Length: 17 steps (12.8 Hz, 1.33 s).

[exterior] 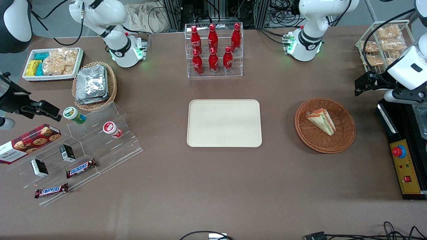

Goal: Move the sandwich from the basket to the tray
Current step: 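Move the left gripper over the wicker basket holding the sandwich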

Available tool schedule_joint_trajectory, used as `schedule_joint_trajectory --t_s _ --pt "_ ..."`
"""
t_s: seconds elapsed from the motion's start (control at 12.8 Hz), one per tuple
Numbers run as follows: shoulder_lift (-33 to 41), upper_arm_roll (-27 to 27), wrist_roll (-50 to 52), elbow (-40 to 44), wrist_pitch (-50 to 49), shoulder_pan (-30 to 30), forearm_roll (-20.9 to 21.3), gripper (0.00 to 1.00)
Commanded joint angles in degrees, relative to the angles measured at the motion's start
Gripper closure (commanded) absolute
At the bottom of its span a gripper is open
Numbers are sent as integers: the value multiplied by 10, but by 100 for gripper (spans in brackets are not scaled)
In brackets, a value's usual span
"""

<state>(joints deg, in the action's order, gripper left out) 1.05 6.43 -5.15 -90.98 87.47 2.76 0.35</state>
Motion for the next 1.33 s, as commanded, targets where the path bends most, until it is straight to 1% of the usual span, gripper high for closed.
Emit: schedule_joint_trajectory --t_s 0.0,0.08,0.23,0.39,0.62,0.78,1.02,1.25 --pt "-2 -4 5 16 -19 -5 -1 0" --pt "-3 -4 8 18 -22 -5 -2 0" --pt "-5 -6 46 18 -22 -1 -2 0" --pt "-8 -7 62 9 -22 0 6 0" --pt "-1 -8 82 -36 0 3 6 0" --pt "23 -8 121 -112 58 11 6 0" --pt "74 -8 168 -254 178 27 6 0" --pt "82 -7 251 -349 282 27 6 0"
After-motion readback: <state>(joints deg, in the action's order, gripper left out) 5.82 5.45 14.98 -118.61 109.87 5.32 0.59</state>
